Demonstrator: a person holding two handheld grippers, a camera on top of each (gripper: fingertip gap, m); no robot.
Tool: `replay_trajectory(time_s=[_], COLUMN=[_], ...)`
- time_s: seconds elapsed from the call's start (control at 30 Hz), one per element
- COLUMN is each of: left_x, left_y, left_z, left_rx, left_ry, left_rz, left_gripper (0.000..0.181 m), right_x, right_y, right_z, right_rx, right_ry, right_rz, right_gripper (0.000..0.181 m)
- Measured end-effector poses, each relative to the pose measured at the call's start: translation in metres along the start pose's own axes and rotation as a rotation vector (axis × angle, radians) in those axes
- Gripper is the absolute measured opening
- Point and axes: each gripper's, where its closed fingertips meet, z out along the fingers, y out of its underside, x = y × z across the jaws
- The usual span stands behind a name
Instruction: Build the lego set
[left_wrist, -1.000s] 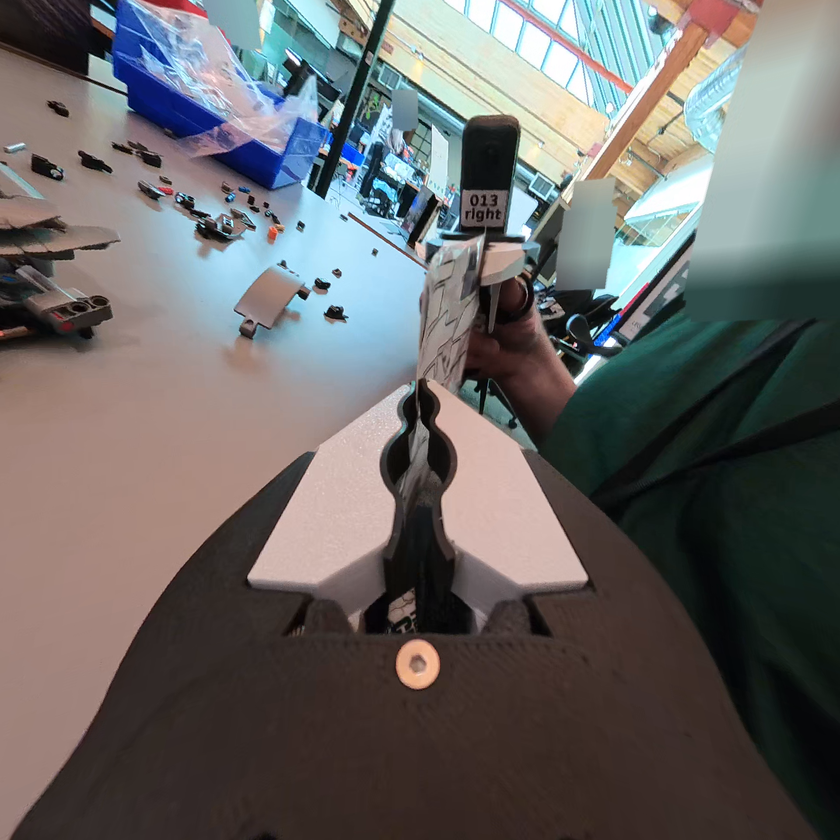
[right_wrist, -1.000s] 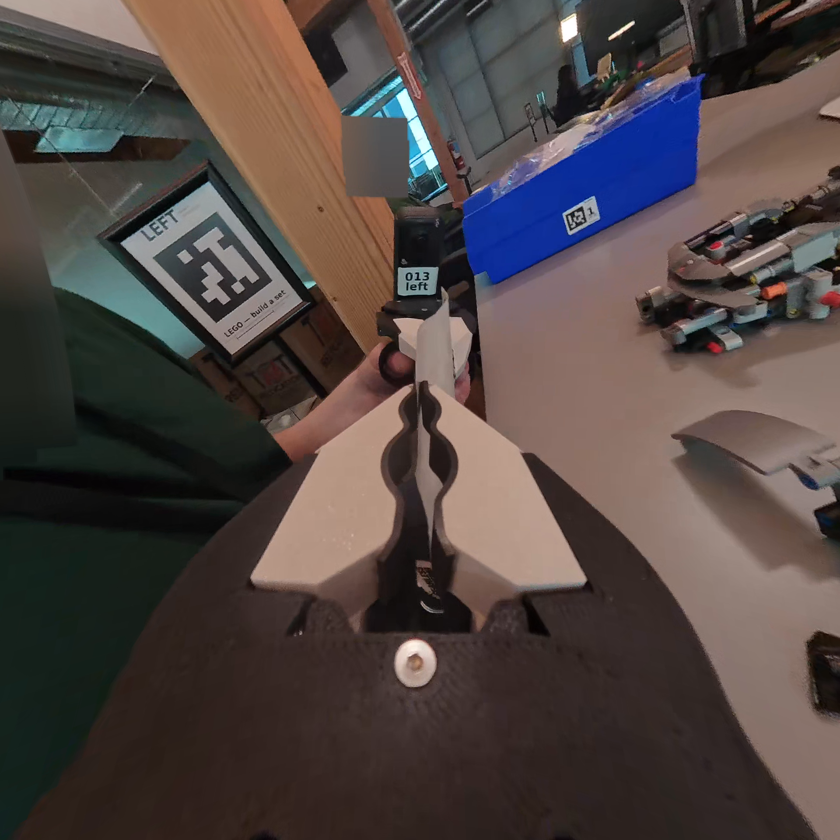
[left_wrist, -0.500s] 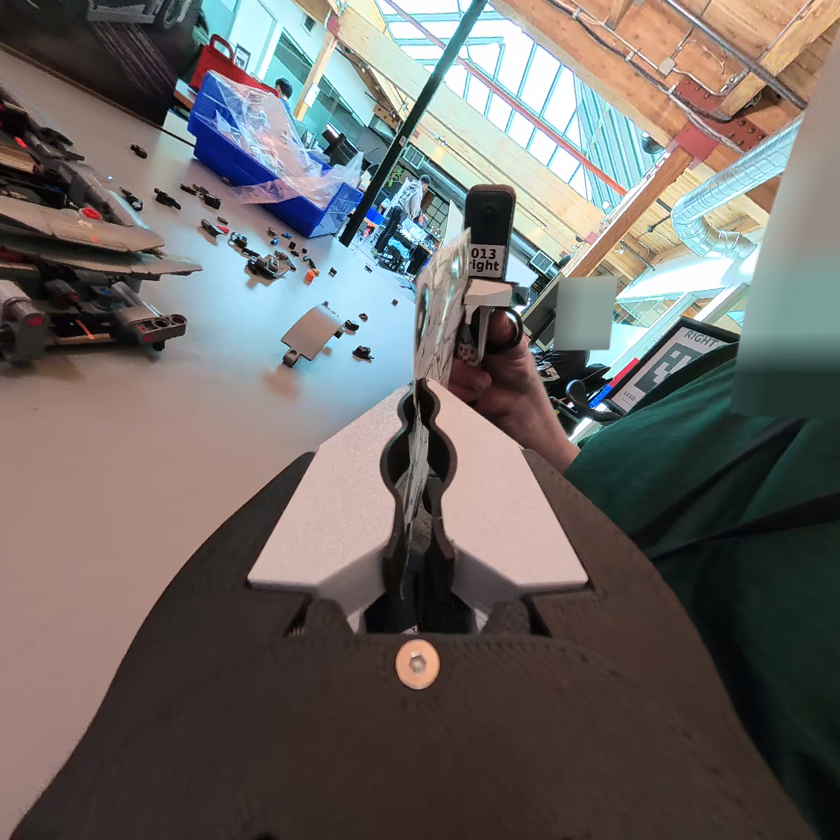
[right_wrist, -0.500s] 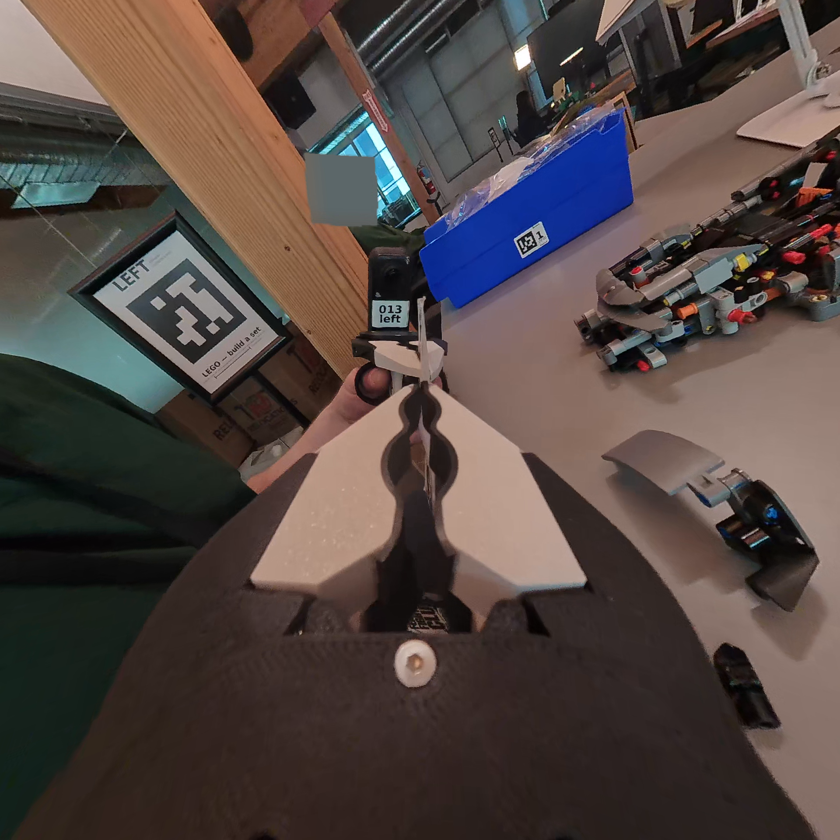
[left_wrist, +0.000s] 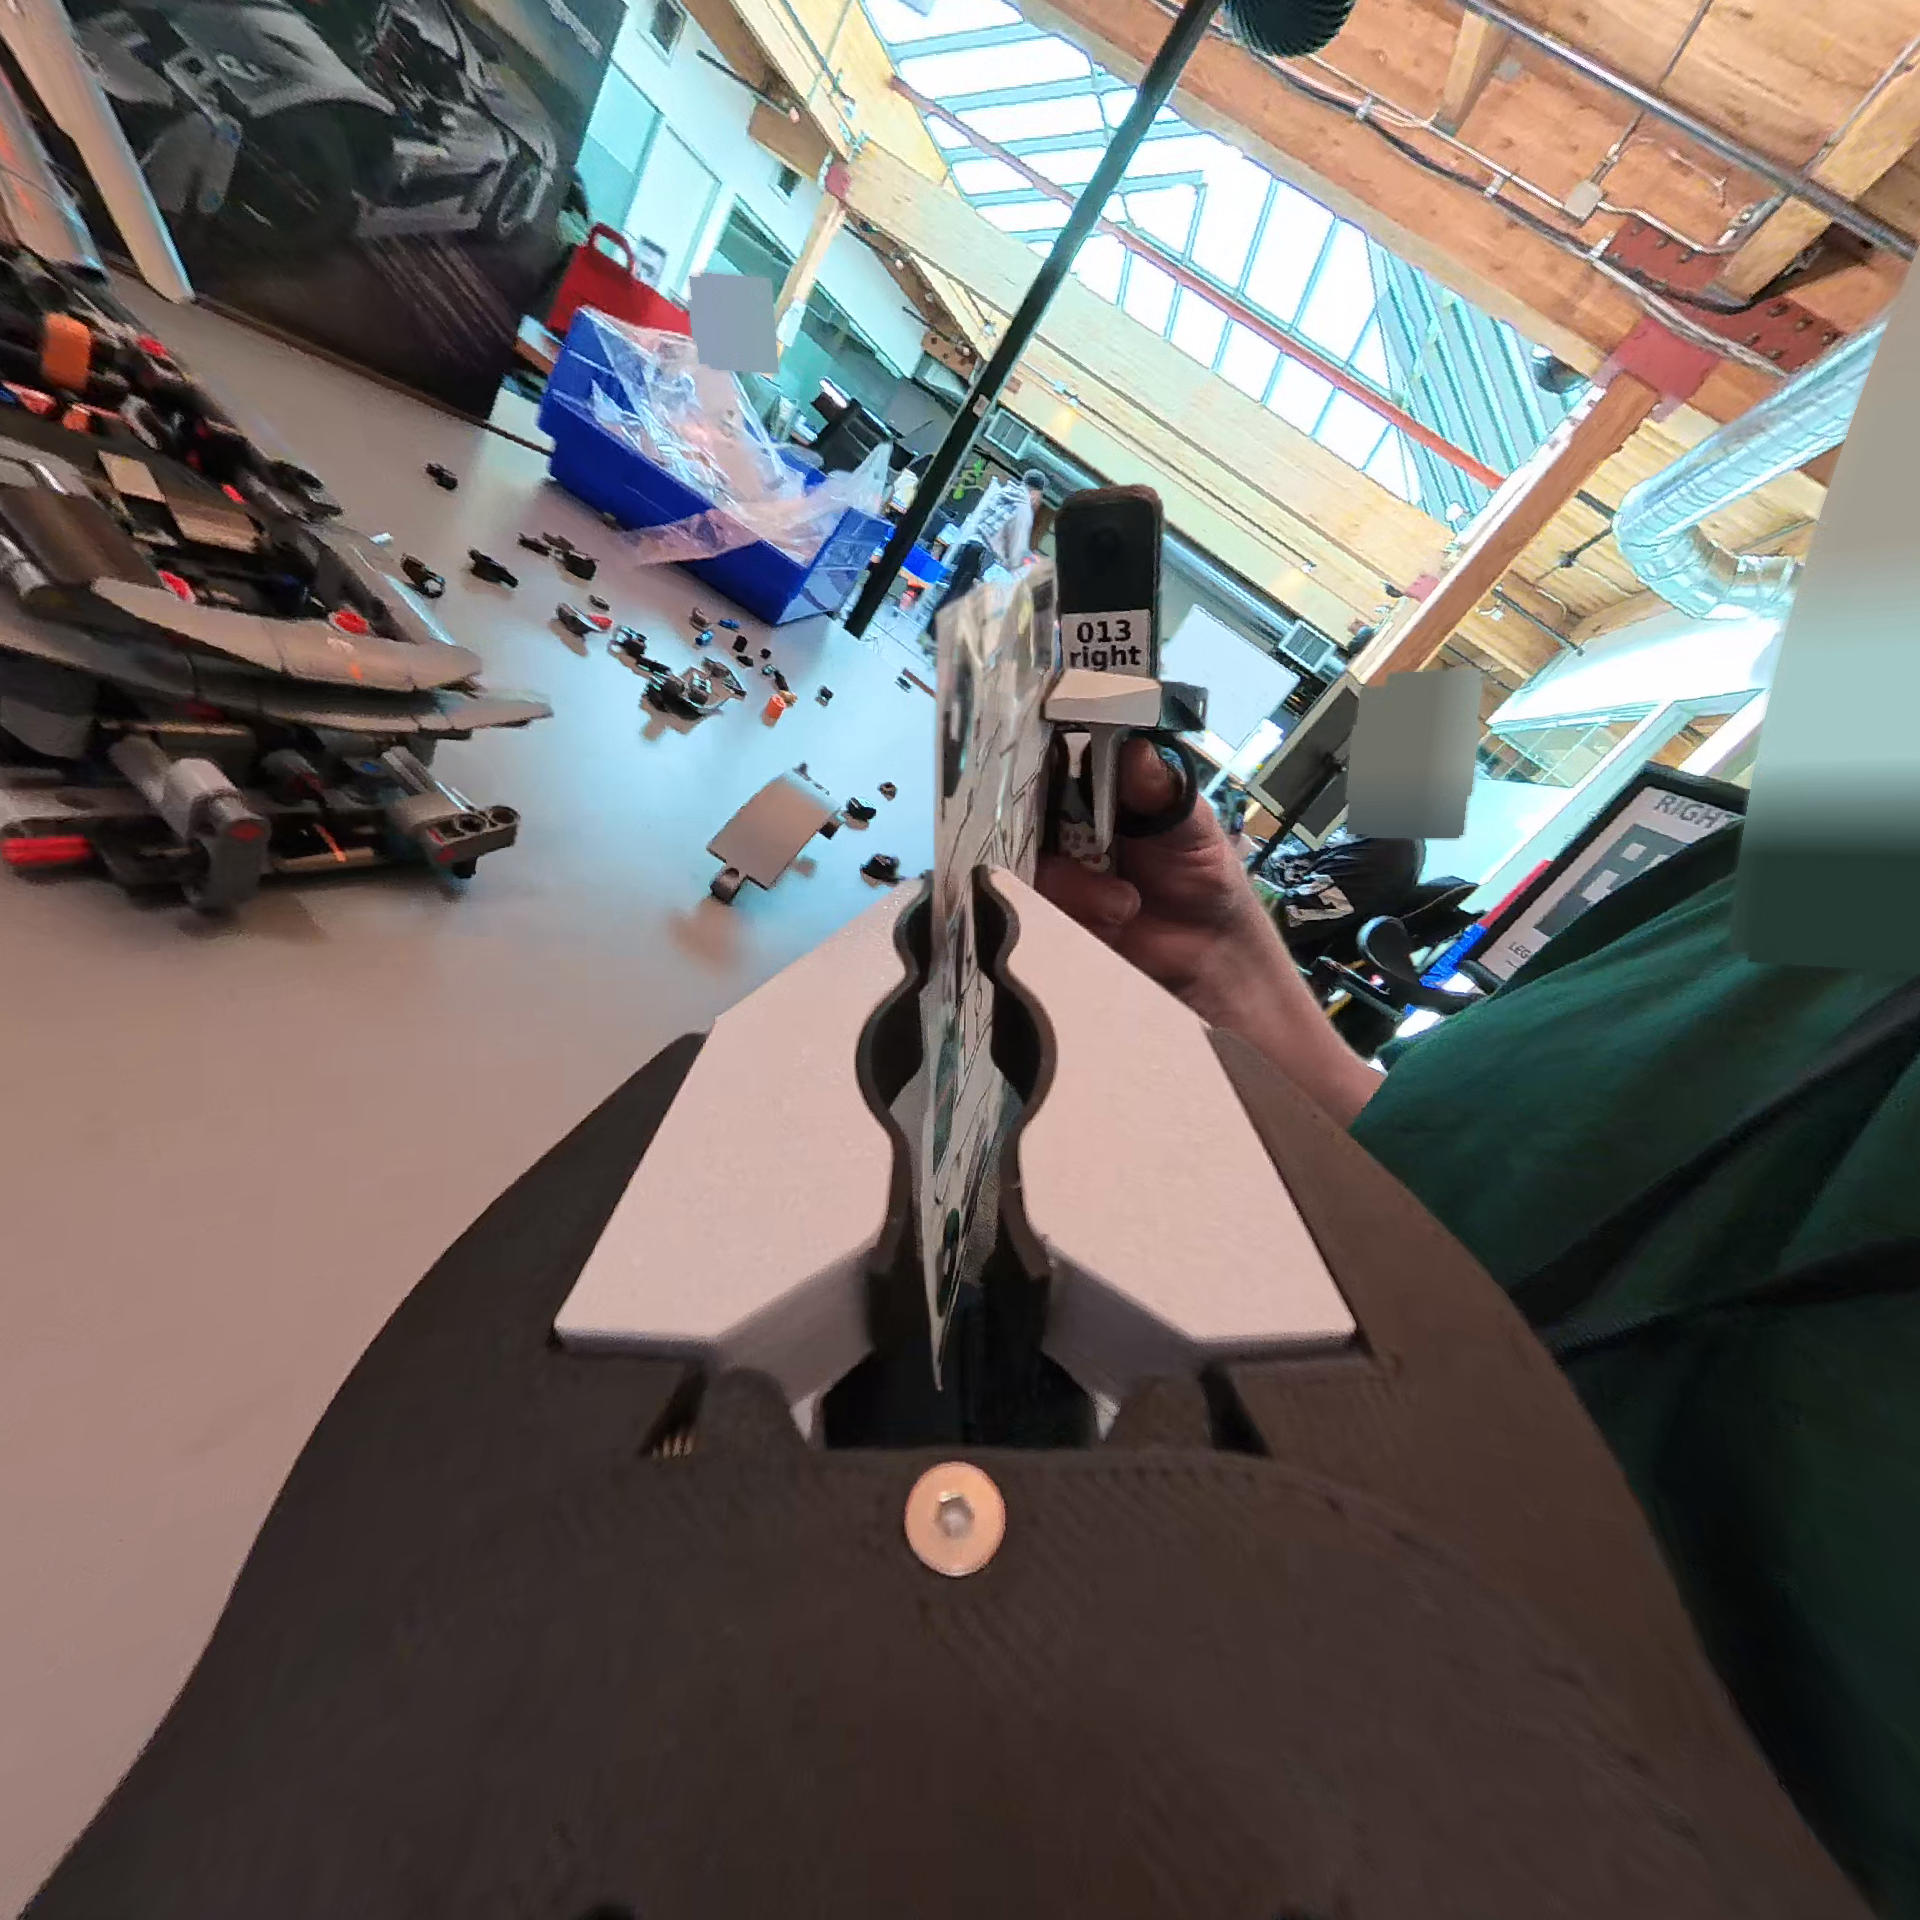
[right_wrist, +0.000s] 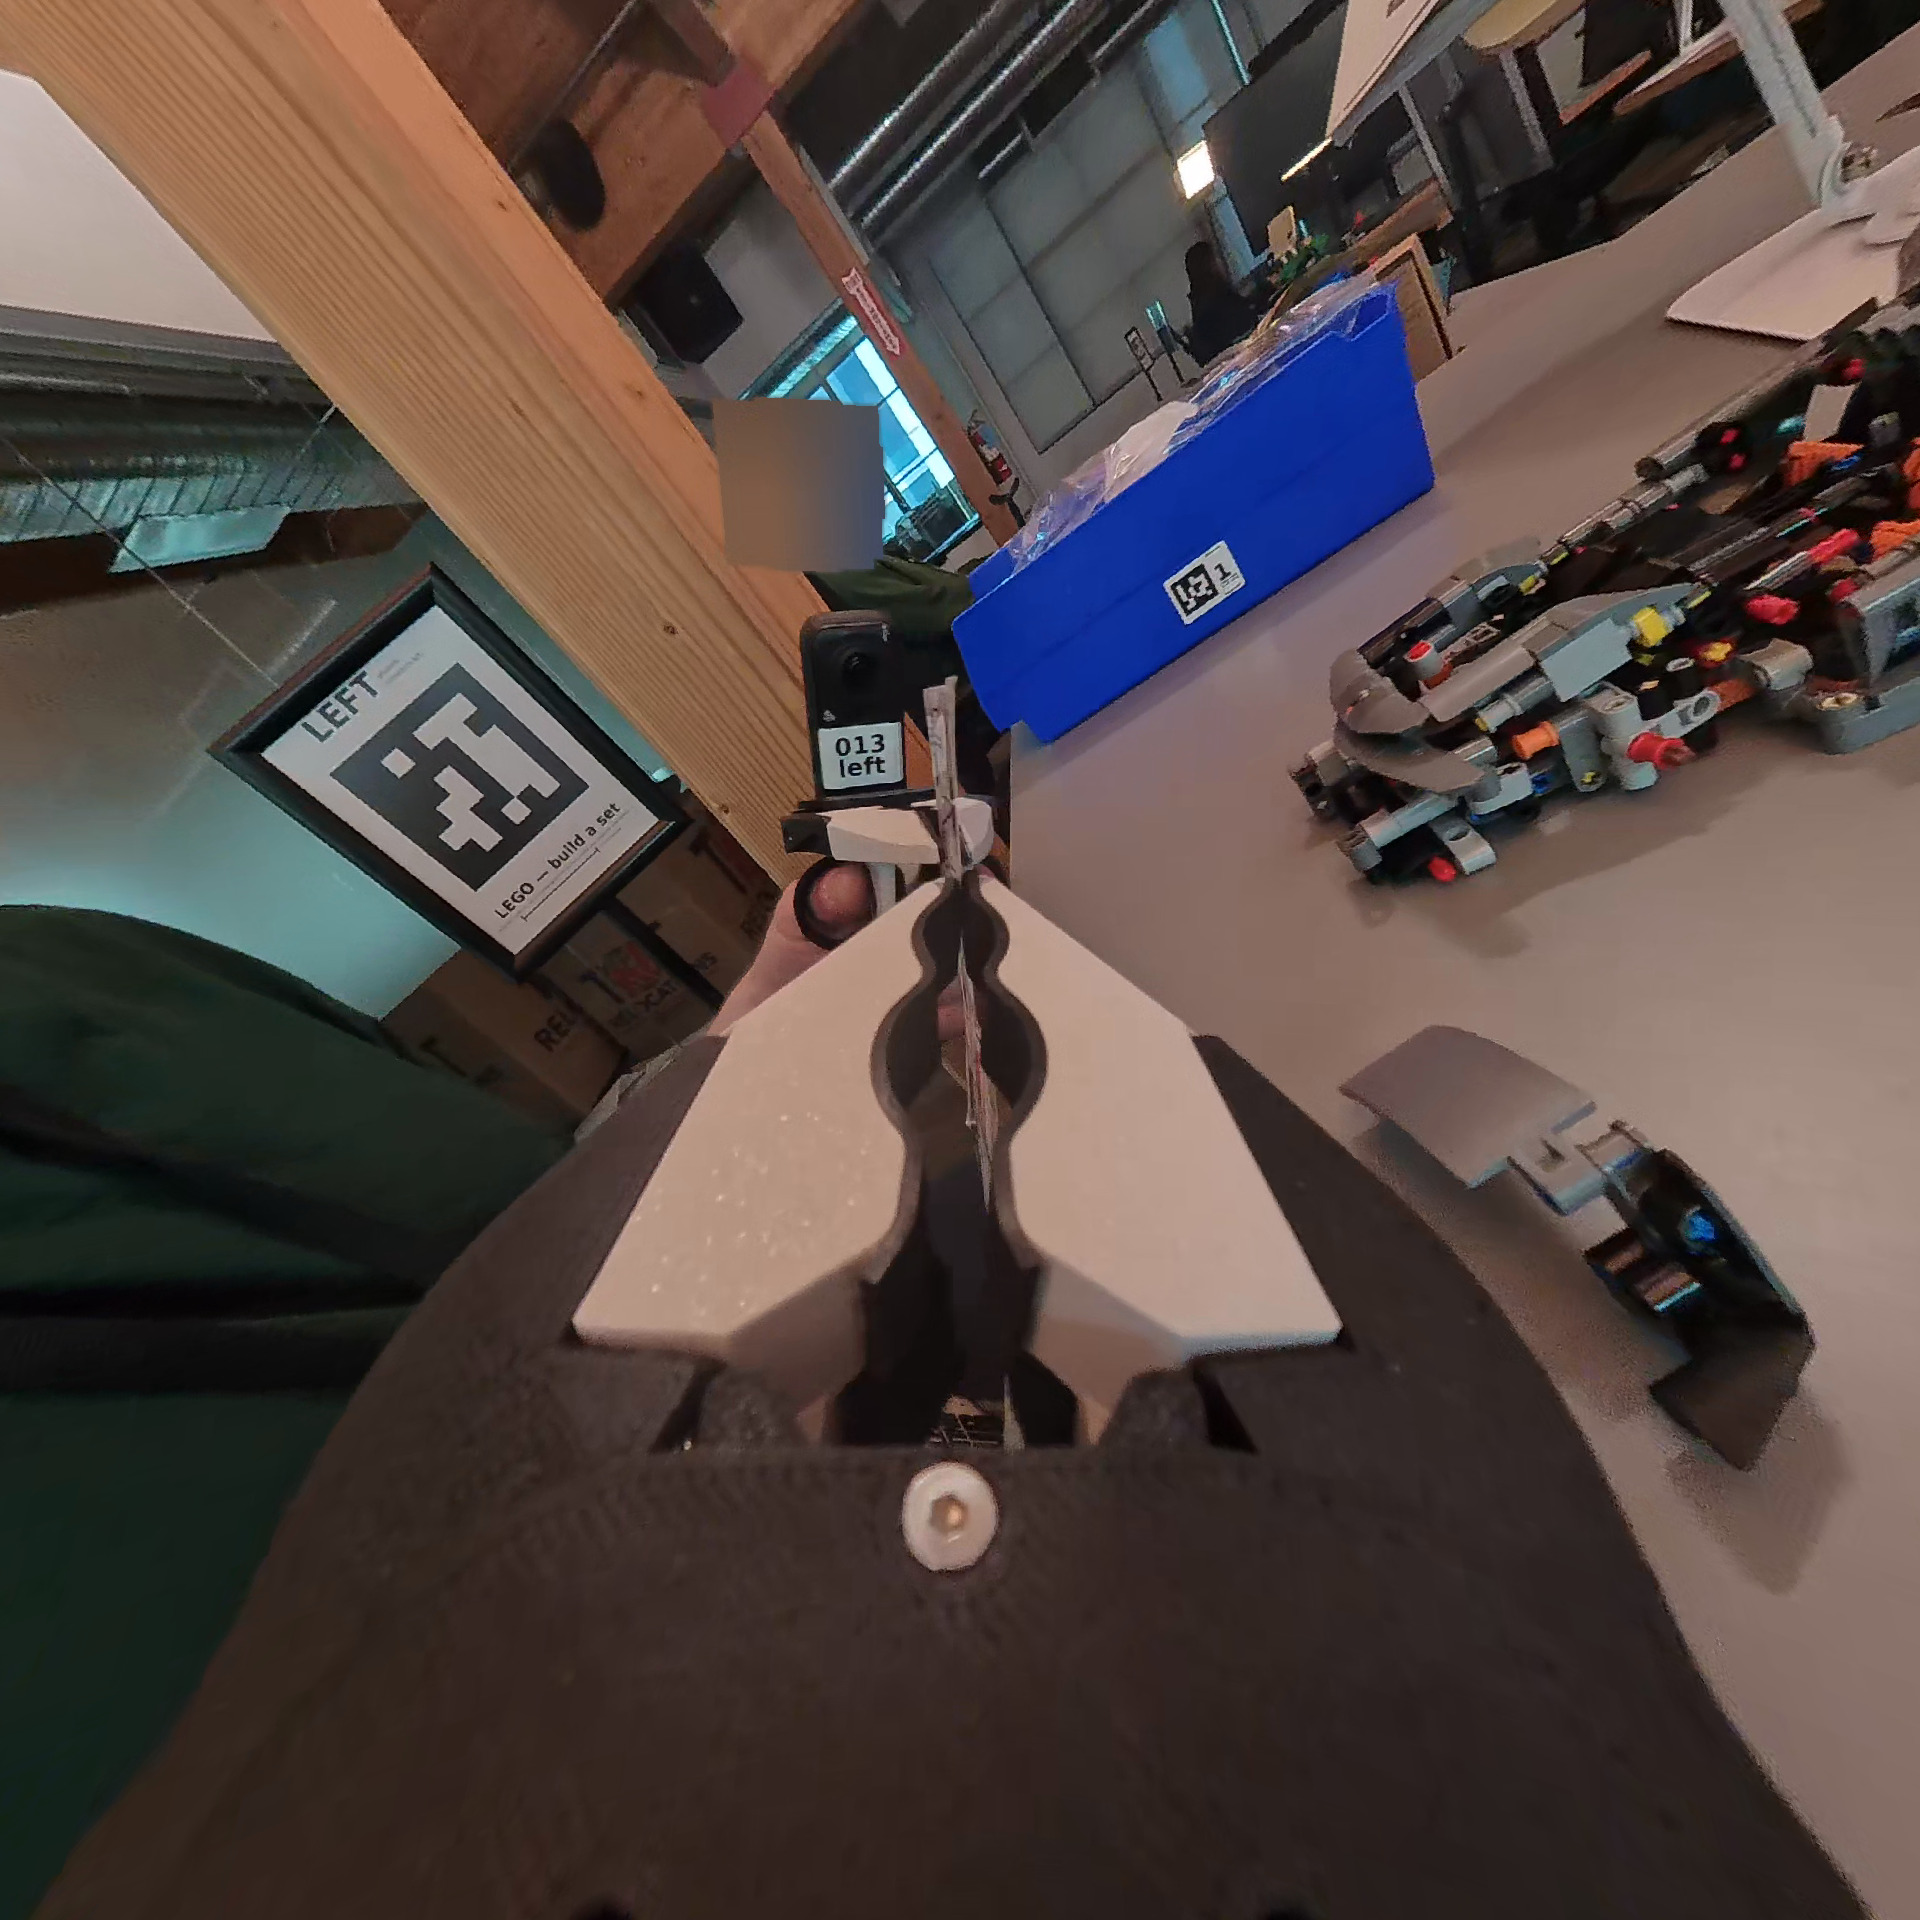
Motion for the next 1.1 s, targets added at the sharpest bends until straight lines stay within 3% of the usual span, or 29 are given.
replay_trajectory(time_s=[0.4, 0.83, 0.93, 1.1], left_x=[-0.010, -0.018, -0.021, -0.024], left_y=[-0.010, -0.018, -0.028, -0.054], left_z=[0.005, 0.003, -0.005, -0.026], left_rx=[0.015, 0.064, 0.105, 0.145], left_ry=[-0.021, -0.070, -0.133, -0.406], left_rz=[-0.010, 0.010, 0.063, 0.322], left_gripper=[0.000, 0.004, 0.013, 0.026], right_x=[0.023, 0.025, 0.025, 0.025], right_y=[-0.007, -0.011, -0.011, -0.010], right_z=[-0.003, -0.005, -0.005, -0.005], right_rx=[0.023, 0.038, 0.040, 0.036], right_ry=[0.030, 0.022, 0.021, 0.023], right_rz=[0.068, 0.079, 0.078, 0.072], right_gripper=[0.000, 0.000, 0.000, 0.000])
